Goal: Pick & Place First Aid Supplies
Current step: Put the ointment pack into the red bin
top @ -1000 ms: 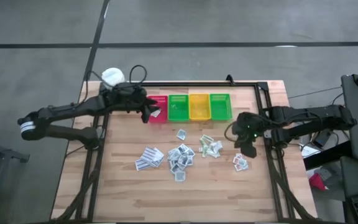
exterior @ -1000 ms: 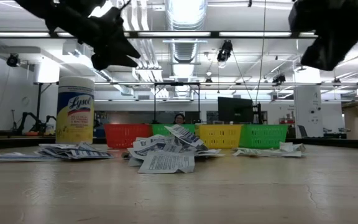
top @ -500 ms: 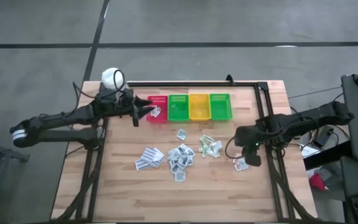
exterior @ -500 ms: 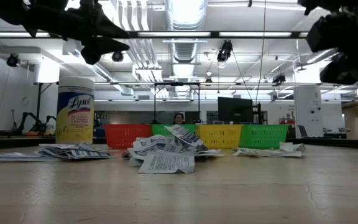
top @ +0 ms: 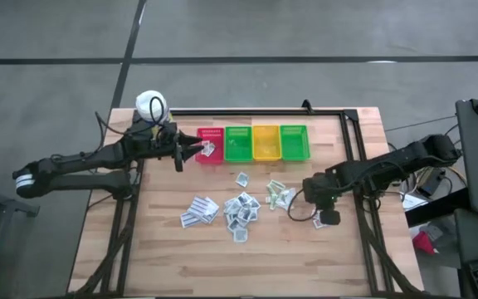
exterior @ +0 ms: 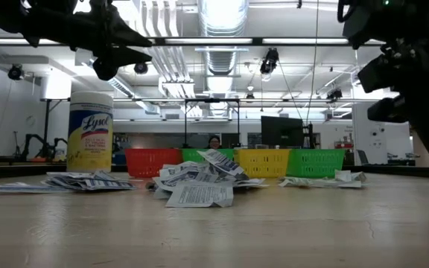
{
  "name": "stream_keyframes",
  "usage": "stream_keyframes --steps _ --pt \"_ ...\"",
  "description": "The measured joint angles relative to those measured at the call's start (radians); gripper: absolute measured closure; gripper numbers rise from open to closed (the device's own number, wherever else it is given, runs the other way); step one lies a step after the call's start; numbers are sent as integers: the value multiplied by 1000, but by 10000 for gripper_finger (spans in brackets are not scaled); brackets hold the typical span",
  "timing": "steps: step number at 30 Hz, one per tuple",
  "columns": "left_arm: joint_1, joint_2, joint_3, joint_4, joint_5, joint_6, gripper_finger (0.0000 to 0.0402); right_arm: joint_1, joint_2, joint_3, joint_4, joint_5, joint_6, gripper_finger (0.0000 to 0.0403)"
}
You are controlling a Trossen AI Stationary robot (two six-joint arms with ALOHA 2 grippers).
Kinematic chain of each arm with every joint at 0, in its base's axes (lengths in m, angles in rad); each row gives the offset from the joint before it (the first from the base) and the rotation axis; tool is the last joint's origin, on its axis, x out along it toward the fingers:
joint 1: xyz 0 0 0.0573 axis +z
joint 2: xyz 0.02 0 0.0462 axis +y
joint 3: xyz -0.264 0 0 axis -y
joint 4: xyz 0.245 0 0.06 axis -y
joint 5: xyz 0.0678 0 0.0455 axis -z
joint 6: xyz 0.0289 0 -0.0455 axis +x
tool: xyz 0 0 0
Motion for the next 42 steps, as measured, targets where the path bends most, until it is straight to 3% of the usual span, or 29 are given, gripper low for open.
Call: stream_keyframes --steps 18,30,42 --pt "0 0 -8 1 0 -6 230 45 117 -19 144 -31 -43 351" --pt "-1 0 -8 1 0 -5 230 59 191 -25 150 0 -29 351" --pt "-1 0 -8 11 0 -10 230 58 180 -27 175 135 12 351"
